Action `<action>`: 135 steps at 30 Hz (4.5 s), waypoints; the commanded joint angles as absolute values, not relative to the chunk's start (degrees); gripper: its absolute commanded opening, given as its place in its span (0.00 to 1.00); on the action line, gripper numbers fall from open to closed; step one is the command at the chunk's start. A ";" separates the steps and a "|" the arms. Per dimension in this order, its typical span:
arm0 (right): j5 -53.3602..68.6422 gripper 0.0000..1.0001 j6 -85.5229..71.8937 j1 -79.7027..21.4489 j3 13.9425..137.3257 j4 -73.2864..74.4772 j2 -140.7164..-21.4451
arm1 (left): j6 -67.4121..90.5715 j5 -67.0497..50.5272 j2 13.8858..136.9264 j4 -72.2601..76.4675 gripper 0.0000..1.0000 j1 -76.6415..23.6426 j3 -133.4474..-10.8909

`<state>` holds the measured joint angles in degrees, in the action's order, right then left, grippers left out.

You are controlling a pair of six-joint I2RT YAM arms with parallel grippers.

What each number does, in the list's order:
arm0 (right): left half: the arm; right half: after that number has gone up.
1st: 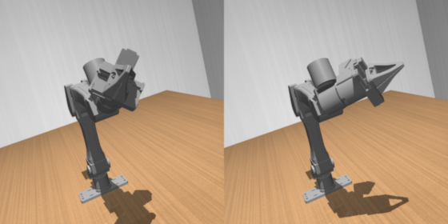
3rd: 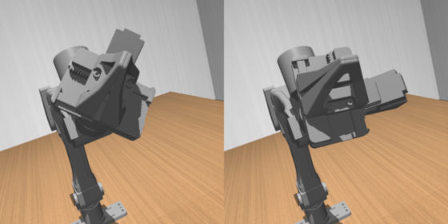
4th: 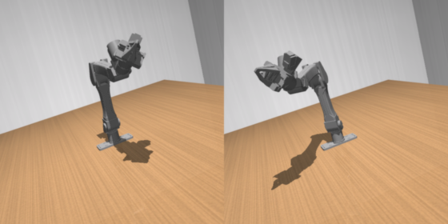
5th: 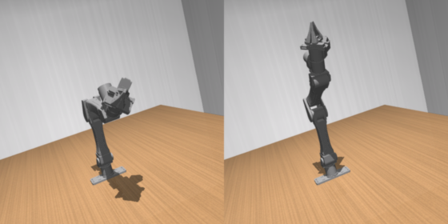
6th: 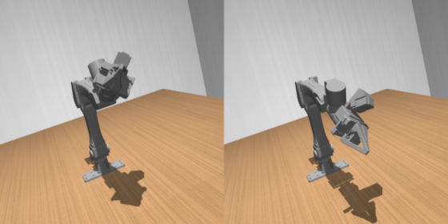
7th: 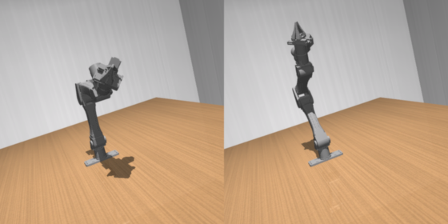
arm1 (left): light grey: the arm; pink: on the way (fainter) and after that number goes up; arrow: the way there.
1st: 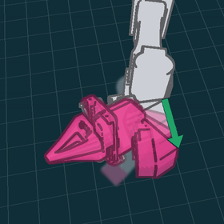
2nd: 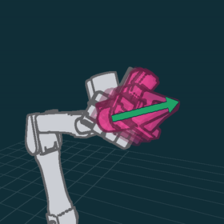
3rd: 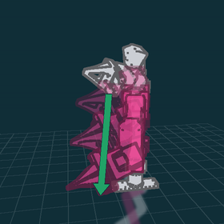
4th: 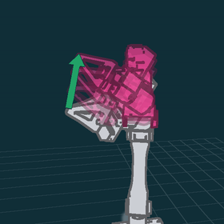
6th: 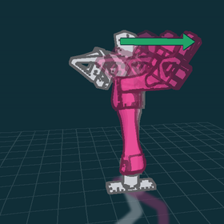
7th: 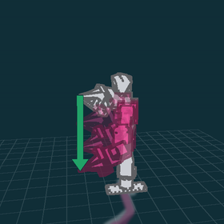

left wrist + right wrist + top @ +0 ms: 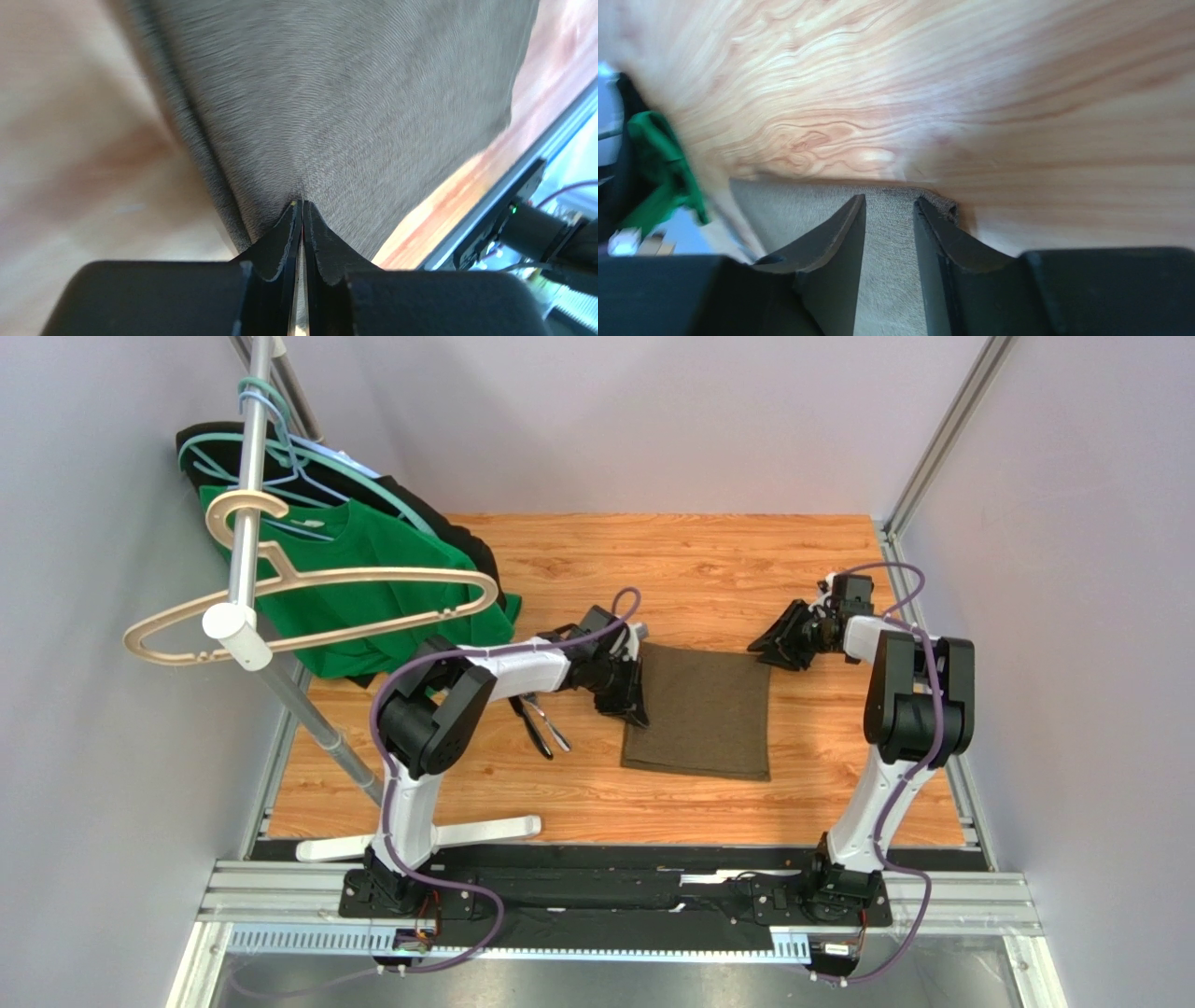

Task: Fold the napkin into a case and place the utensils inside
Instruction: Smooth out the square-folded napkin at the center of the board, then pick up the top corner of the square-folded napkin from the center of the board.

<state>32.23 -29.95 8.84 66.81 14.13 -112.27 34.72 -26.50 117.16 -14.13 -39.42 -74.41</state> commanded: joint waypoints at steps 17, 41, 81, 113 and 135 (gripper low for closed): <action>42.54 0.32 -39.29 -13.70 56.08 1.50 -99.84 | 41.65 -29.26 97.21 5.67 0.13 -43.33 -53.11; 48.69 0.00 -41.22 -19.68 44.13 -7.64 -102.31 | 47.82 -29.19 103.54 20.05 0.07 -46.23 -43.16; 52.37 0.02 -44.55 -15.82 90.95 2.99 -140.70 | 46.06 -28.57 108.02 17.85 0.00 -46.23 -38.76; 48.08 0.14 -44.76 -5.64 60.03 -12.84 -116.18 | 35.15 -18.20 117.16 -11.34 0.00 -38.41 -70.77; -1.67 0.38 -35.85 -8.17 41.77 45.96 -68.74 | 29.09 -16.61 109.05 -17.41 0.17 -49.83 -74.53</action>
<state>5.80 -32.95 -7.75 49.10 38.26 -72.07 29.39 -13.89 106.67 -17.76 -48.25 -72.40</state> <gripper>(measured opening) 0.410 0.183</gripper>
